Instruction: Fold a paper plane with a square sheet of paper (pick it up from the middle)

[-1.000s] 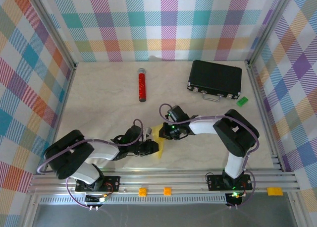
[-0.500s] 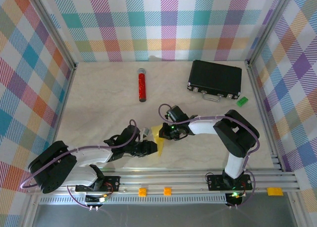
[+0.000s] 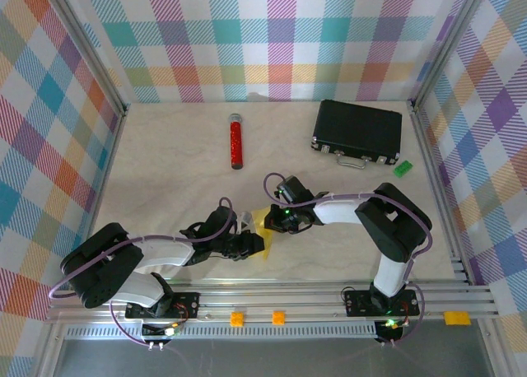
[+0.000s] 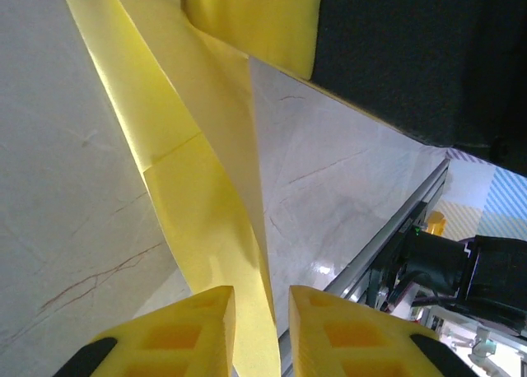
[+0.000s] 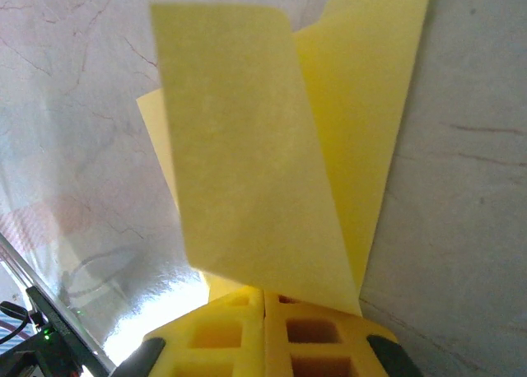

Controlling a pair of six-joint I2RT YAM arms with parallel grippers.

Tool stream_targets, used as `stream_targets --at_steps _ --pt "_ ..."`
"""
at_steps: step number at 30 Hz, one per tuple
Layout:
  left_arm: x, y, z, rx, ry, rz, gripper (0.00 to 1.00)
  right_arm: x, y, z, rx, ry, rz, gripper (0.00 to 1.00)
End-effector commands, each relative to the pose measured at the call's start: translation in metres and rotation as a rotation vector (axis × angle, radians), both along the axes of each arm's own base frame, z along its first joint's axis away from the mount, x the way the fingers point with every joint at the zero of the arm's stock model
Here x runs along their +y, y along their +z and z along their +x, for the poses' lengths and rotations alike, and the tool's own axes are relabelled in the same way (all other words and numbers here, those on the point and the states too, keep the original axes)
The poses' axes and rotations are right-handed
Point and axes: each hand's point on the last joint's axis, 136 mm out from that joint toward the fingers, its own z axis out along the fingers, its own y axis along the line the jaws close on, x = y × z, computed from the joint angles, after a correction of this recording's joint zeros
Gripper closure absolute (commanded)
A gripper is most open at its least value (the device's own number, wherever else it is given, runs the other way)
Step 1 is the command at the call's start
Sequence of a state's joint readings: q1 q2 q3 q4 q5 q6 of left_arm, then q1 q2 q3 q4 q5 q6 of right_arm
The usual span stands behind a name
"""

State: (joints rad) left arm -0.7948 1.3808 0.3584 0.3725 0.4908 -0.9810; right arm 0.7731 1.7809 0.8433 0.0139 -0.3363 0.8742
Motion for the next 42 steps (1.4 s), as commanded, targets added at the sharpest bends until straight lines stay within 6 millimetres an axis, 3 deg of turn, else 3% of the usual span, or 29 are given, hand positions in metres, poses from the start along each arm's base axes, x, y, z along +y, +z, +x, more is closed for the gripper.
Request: stream_targets --at_steps 1,9,27,33,35,39,42 --pt "-0.007 0.011 0.011 -0.025 0.013 -0.029 0.79 -0.034 -0.039 -0.032 0.117 -0.004 -0.165 0.95" --pt "-0.008 0.004 0.005 0.018 0.014 -0.047 1.00 -0.035 -0.042 -0.034 0.125 -0.003 -0.176 0.95" --pt "-0.014 -0.024 -0.024 0.151 -0.092 -0.042 0.97 -0.040 -0.051 -0.039 0.137 -0.005 -0.220 0.95" --pt "-0.020 -0.021 -0.024 0.144 -0.098 -0.072 0.99 -0.041 -0.053 -0.039 0.139 -0.004 -0.227 0.96" --pt "-0.023 -0.018 -0.024 0.140 -0.106 -0.093 0.91 -0.041 -0.054 -0.040 0.141 -0.005 -0.231 0.96" --pt "-0.024 -0.019 -0.026 0.148 -0.111 -0.094 0.89 -0.042 -0.056 -0.041 0.145 -0.004 -0.237 0.96" --pt "-0.023 -0.019 -0.026 0.143 -0.099 -0.100 0.96 -0.042 -0.056 -0.041 0.146 -0.005 -0.239 0.96"
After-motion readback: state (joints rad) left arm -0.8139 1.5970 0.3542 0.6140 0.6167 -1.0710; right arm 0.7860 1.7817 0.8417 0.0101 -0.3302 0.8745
